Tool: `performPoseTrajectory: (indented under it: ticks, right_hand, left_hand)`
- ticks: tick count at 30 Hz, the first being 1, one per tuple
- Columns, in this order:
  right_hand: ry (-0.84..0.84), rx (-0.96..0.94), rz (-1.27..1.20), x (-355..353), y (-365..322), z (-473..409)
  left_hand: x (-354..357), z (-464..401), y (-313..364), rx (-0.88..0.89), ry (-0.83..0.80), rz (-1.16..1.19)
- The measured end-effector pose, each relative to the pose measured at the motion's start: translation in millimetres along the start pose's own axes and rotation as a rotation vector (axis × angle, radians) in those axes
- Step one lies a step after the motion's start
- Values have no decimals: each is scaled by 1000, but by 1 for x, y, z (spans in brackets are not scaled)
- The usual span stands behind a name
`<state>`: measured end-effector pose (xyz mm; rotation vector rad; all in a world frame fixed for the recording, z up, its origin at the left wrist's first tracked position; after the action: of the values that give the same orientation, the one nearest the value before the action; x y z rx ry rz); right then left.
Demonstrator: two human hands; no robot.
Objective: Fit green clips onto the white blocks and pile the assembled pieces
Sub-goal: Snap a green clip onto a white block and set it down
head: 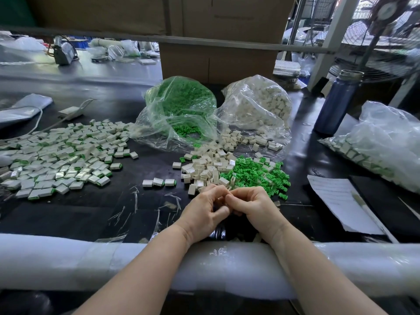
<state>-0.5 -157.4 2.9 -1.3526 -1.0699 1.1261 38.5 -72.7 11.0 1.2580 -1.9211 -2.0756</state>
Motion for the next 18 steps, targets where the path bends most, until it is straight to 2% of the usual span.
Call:
performPoseTrajectory:
  ticks: [18]
  right_hand:
    - [-11, -4, -4, 0, 1, 0]
  left_hand:
    - [0, 0, 1, 10, -3, 8]
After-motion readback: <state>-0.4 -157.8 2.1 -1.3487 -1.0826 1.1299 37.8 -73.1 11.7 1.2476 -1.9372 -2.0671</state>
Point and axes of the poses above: each hand's wrist, its own z-axis away from the middle knuckle, its own x-axis out of the palm, y = z × x, the point moved 9 cm from there along -z, towards the middle knuckle, and after that the axes turned 5 degrees about -y, right-handed, at the moved point
